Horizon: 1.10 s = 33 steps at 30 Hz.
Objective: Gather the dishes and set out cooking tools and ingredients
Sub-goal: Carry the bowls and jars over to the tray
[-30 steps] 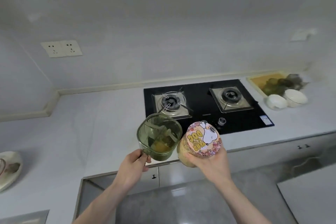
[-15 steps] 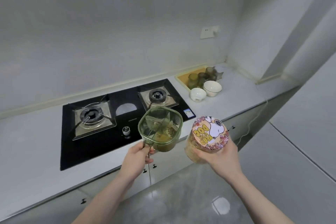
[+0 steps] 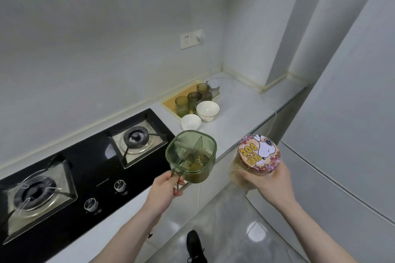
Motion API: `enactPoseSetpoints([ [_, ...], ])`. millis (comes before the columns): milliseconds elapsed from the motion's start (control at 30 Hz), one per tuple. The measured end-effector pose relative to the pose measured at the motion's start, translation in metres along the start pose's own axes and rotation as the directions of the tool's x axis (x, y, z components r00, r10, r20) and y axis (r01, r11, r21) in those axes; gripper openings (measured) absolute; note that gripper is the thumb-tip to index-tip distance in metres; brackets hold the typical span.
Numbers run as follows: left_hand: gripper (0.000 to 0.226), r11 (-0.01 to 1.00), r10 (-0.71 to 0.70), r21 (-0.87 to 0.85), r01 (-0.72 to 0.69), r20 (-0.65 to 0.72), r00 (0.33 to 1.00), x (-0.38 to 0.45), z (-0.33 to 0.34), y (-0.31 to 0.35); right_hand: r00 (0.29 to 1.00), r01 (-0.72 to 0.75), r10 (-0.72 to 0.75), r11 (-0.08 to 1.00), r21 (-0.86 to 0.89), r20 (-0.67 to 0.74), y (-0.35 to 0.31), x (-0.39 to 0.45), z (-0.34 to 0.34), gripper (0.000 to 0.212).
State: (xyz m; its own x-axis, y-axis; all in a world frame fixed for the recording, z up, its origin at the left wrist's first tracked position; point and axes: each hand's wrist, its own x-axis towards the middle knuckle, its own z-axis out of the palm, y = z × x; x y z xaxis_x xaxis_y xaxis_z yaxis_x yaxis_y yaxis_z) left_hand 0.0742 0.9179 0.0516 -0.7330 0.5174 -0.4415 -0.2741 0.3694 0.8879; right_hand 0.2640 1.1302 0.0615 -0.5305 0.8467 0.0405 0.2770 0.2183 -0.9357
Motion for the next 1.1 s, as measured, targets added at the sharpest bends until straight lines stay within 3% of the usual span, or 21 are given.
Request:
enactPoseSetpoints([
  [433, 0.028, 0.999, 0.02, 0.033, -0.021, 0.038, 0.999, 0.161, 0.023, 0.065, 0.995, -0.076, 0.074, 0.997, -0.023, -0.065, 0.015, 0.174, 0.018, 0.078],
  [567, 0.026, 0.999, 0.02, 0.038, -0.022, 0.038, 0.999, 0.189, 0.026, 0.081, 0.987, -0.132, 0.127, 0.99, -0.044, -0.103, 0.014, 0.211, 0.021, 0.068],
  [900, 0.032, 0.998, 0.066, 0.031, -0.063, -0.113, 0.991, 0.232, 0.054, 0.123, 0.961, -0.259, 0.249, 0.962, -0.082, -0.119, 0.041, 0.346, 0.039, 0.081],
  [1100, 0.029, 0.999, 0.039, -0.019, -0.045, -0.229, 0.973, 0.257, 0.086, 0.144, 0.959, -0.278, 0.274, 0.959, -0.055, -0.071, 0.06, 0.424, 0.044, 0.069],
])
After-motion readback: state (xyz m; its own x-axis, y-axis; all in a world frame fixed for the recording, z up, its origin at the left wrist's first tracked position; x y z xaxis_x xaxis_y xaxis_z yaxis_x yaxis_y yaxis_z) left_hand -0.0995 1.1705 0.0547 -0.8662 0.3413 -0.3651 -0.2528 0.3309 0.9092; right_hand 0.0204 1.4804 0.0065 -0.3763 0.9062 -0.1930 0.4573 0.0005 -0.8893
